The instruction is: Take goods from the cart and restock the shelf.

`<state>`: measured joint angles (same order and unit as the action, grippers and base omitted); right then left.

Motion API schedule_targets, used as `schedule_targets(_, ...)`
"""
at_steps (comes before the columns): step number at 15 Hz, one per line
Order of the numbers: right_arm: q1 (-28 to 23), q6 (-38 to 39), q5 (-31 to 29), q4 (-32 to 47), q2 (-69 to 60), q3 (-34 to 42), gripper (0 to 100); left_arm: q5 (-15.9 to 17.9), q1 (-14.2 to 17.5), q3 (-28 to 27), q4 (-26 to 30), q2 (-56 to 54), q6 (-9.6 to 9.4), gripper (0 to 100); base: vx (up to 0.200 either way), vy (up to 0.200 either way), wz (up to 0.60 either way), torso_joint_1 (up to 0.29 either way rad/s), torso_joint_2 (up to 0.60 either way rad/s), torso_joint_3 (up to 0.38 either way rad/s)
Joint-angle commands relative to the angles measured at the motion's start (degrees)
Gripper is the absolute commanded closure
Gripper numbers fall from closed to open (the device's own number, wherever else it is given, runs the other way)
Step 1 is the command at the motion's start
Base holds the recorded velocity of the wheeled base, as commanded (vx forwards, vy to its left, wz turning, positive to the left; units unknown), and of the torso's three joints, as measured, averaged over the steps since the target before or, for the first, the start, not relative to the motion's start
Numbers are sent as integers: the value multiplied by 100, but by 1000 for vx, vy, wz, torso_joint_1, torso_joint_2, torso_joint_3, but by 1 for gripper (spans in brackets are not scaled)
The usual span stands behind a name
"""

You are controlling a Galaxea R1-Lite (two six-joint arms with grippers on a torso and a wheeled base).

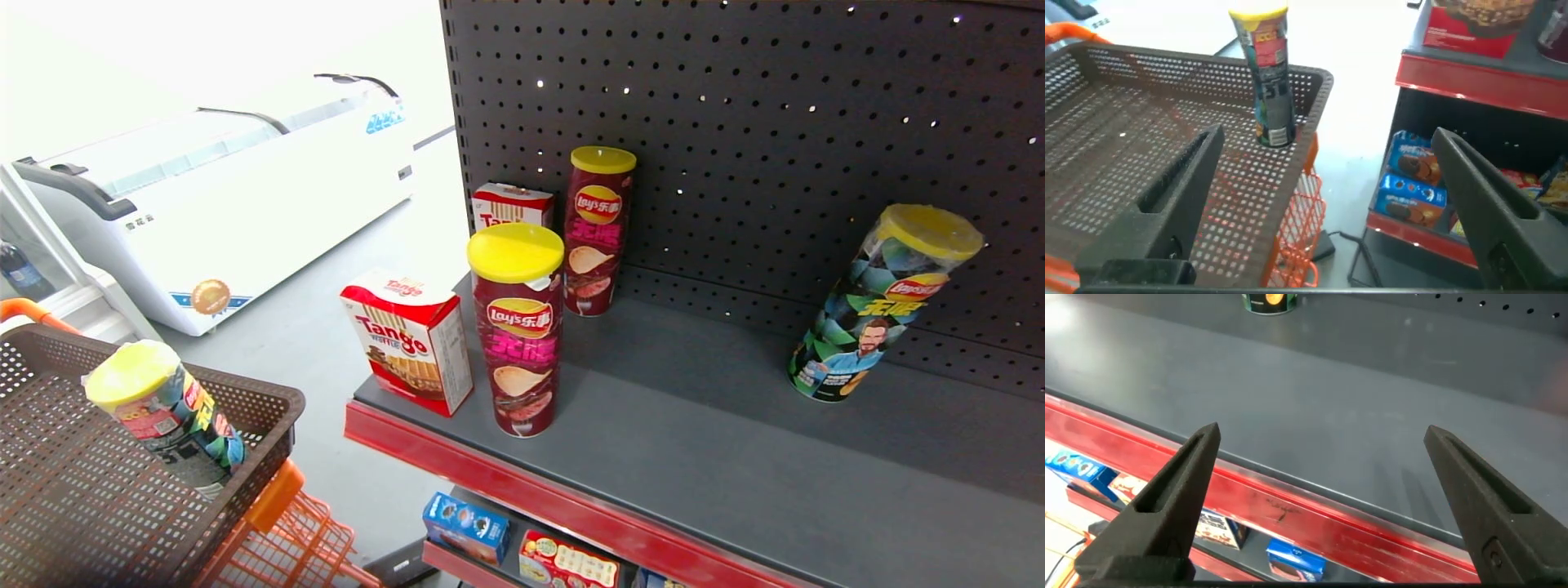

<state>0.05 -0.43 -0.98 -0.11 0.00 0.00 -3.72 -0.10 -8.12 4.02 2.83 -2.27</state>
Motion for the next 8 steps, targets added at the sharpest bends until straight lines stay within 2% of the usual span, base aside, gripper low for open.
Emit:
schedule_targets(1, 4, -1, 1, -7, 0, 0, 0, -305, -17, -832, 529, 939, -239, 0, 0, 0, 0, 0, 0, 0)
schedule_targets(5, 4, -1, 1, 2, 0, 0, 0, -349, 71, -1060, 274, 2257, -239, 0, 0, 0, 0, 0, 0, 0)
schedule_targets(6, 4, -1, 1, -7, 0, 0, 0, -314, 344, -1078, 178, 2521, -195, 0, 0, 0, 0, 0, 0, 0)
schedule_targets(7, 4, -1, 1, -7, 0, 0, 0, -103, 1091, -1095, -209, 3022, -204, 0, 0, 0, 0, 0, 0, 0)
schedule_targets(8, 4, -1, 1, -7, 0, 0, 0, 275, 1434, -1025, -517, 3409, -213, 0, 0, 0, 0, 0, 0, 0)
